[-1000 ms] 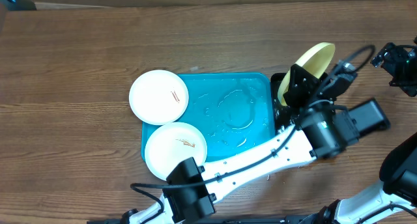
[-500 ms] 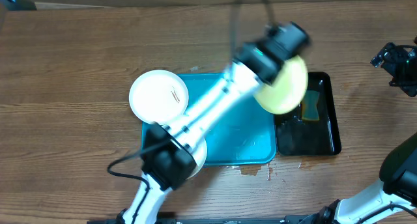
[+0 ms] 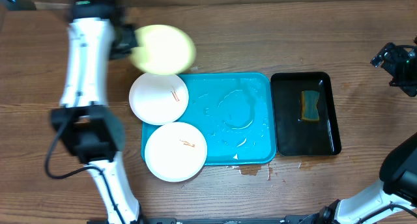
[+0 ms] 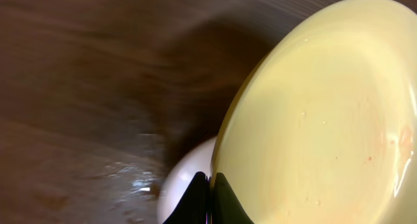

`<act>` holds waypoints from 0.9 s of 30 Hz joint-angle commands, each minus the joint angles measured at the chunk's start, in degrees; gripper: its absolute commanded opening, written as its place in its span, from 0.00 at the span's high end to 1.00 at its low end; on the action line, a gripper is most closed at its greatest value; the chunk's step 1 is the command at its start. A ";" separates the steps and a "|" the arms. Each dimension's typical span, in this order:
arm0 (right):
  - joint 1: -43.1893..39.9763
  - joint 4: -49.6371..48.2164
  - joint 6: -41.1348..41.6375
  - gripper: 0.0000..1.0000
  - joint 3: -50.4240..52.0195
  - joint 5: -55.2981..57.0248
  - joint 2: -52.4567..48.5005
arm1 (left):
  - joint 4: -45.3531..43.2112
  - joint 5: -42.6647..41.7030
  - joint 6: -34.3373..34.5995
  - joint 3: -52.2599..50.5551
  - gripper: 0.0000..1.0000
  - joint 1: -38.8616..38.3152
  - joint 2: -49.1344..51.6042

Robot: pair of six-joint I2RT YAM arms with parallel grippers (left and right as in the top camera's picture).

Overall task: Clean dirty plates on tray and stack at the side
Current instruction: 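Lift the yellow plate with the left gripper onto the table left of the tray, then move the left gripper to the front white plate rim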

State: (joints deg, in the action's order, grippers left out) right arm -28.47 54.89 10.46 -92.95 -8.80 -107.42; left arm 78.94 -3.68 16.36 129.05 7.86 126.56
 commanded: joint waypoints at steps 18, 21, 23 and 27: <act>-0.15 -0.39 0.04 0.00 -0.44 -0.24 0.96 | -11.30 1.40 1.86 -21.35 0.96 23.98 -0.11; -0.15 -0.39 0.04 0.00 -0.44 -0.24 0.96 | -12.81 0.17 1.84 -22.29 0.87 23.67 -0.11; -0.15 -0.39 0.04 0.00 -0.44 -0.24 0.96 | -12.96 -1.60 1.77 -22.29 0.51 23.28 -0.11; -0.15 -0.39 0.07 0.00 -0.44 -0.24 0.96 | -9.57 -11.17 0.44 -22.29 0.17 22.60 -0.11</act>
State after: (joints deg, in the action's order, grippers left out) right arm -28.47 54.85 10.46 -92.95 -8.80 -107.42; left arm 67.40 -6.52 17.63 106.96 31.44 126.63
